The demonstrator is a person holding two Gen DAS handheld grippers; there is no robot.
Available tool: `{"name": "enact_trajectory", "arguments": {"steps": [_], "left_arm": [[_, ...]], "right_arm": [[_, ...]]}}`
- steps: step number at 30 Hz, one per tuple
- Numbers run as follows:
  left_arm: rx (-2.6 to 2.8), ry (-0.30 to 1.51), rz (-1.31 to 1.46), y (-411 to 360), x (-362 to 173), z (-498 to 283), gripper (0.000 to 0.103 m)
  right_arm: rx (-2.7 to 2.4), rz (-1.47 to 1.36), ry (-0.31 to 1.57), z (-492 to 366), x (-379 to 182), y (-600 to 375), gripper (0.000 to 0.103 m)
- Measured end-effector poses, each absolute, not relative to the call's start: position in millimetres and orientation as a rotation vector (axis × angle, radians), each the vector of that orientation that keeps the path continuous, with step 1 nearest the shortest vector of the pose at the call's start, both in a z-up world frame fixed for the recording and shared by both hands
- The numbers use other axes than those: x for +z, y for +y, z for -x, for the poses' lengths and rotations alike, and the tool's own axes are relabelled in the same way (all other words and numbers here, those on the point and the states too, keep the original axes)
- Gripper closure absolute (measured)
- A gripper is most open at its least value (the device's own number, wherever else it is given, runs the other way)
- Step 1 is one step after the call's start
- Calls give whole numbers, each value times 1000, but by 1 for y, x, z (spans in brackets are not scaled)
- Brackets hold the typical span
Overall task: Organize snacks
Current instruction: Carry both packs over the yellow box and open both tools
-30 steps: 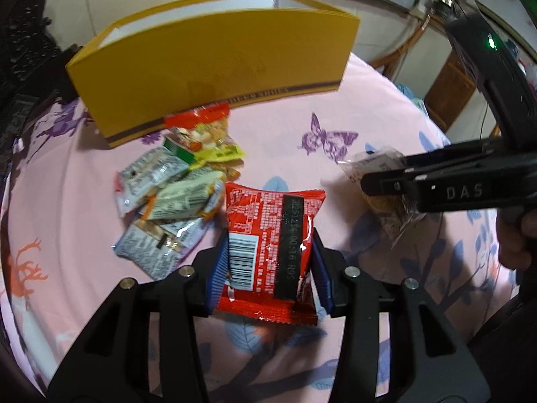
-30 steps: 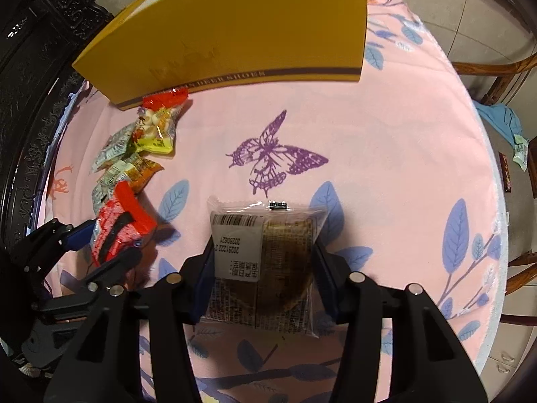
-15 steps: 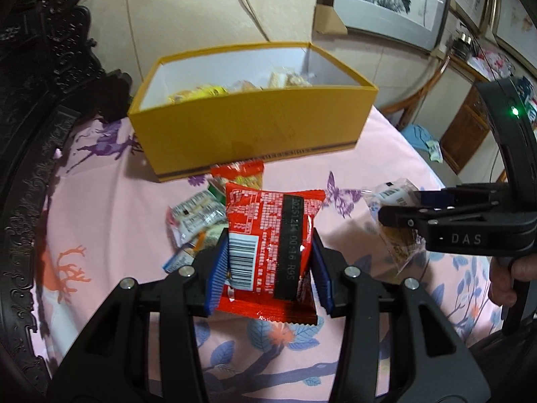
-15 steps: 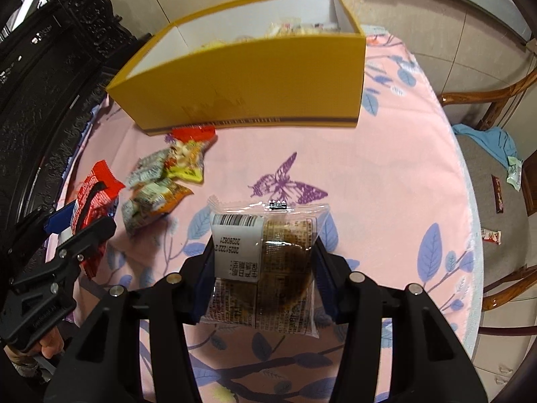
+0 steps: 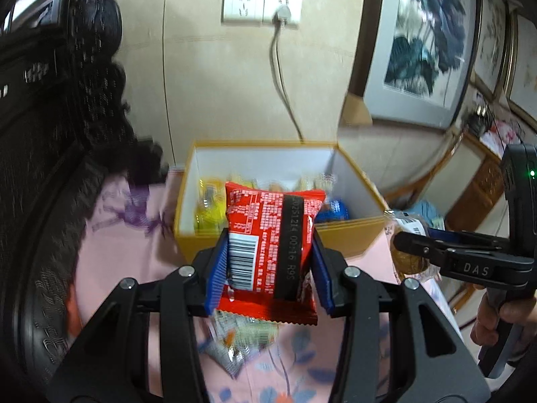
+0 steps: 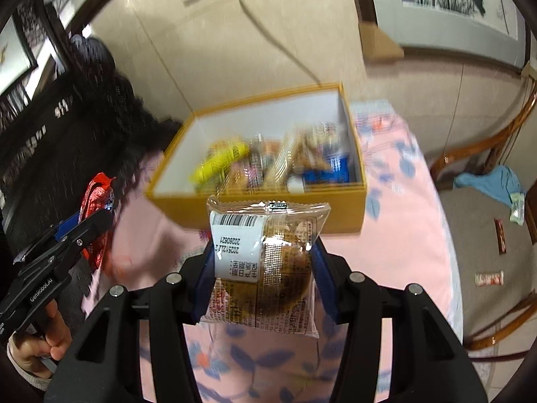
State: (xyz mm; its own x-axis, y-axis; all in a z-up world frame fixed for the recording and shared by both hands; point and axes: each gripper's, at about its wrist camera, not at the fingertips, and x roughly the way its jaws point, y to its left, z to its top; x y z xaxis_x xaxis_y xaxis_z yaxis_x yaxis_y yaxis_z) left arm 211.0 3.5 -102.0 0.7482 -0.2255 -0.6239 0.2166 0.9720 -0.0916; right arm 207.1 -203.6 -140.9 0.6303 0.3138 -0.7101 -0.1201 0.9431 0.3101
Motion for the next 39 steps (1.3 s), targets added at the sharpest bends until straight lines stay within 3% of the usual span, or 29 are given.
{"name": "enact_trajectory", "arguments": {"steps": [9,19,21,22,23,26,31,39], "left_arm": [[-221,606,2,-3,-56,-275,58],[-183,589,-20,-11,-41,-351,57],[-161,605,-43,-14,-43,-366,39],[-116,606,-65,-15,-42,-368,11],[-27,576,-97,-14,-38,-366,2],[-19,504,-97,-7,-29,-348,2],[-19,549,19,21,-40,-317,2],[97,732,137,67,-116,-246,2]], "right_arm": [[249,-220,721,-264,-93,-205,50],[248,-160,676,-333,-80,-202,48],[224,-151,700,-346,-82,-200,31],[201,-158,701,-349,-81,-201,16],[176,-179,686,-348,-79,-204,4],[180,-219,635,-333,-74,-211,3],[233,-231,695,-304,-90,-206,3],[366,-281,976,-239,-170,-178,3]]}}
